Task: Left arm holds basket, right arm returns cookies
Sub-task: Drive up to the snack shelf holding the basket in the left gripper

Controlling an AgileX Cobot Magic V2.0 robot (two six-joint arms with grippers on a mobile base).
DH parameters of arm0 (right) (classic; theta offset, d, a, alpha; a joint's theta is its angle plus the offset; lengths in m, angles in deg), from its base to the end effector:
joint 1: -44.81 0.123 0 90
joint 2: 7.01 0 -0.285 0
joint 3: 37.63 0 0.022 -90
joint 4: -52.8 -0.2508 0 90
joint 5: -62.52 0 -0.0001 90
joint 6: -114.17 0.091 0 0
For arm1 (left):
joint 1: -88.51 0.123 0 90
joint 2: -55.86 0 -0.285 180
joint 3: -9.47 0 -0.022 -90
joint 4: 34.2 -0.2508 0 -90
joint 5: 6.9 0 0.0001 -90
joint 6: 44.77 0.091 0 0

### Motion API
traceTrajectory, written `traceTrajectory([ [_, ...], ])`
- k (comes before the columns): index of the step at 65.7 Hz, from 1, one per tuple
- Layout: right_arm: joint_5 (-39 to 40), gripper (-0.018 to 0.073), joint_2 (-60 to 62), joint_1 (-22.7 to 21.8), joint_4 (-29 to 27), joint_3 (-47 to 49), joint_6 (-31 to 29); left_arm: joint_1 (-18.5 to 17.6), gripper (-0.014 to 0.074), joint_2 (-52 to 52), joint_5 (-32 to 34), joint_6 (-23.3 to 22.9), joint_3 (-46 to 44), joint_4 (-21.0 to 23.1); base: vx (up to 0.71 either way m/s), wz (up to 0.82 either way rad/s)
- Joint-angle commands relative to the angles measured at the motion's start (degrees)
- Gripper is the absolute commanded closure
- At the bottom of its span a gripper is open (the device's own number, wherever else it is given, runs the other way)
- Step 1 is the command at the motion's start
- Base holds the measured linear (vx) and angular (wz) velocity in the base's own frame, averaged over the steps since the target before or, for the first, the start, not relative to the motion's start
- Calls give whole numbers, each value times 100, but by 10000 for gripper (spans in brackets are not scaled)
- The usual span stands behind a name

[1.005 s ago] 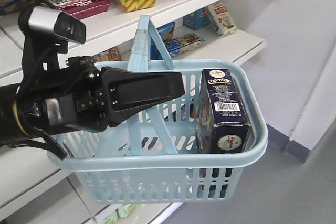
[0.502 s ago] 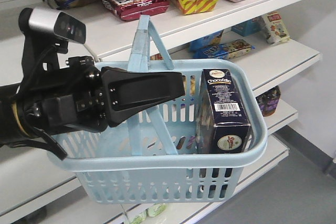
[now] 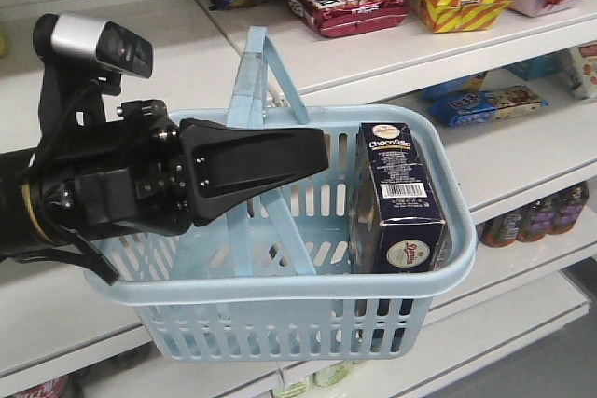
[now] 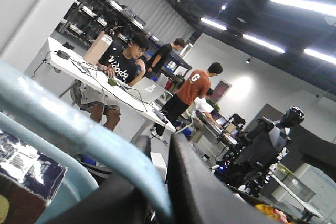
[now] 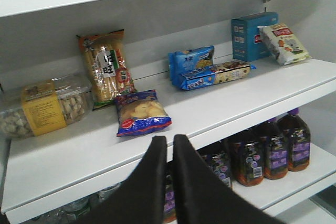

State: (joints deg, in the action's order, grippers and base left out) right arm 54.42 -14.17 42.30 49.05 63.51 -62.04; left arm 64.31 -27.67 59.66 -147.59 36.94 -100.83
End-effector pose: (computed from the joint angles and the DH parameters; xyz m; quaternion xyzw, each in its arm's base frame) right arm 0.0566 -0.0016 0.1913 0.0607 0.7294 0.0330 0.6805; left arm 0.2018 -0.1747 0.3547 0.2247 0.5924 -0.6872 0.3555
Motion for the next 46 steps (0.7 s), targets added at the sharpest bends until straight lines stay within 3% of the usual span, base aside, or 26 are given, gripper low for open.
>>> traceTrajectory([
  [1, 432, 562, 4, -10, 33, -99, -31, -26, 596, 182, 571, 119, -173, 614, 0, 31],
  [46, 432, 562, 4, -10, 33, -99, -31, -26, 596, 182, 571, 119, -173, 614, 0, 27],
])
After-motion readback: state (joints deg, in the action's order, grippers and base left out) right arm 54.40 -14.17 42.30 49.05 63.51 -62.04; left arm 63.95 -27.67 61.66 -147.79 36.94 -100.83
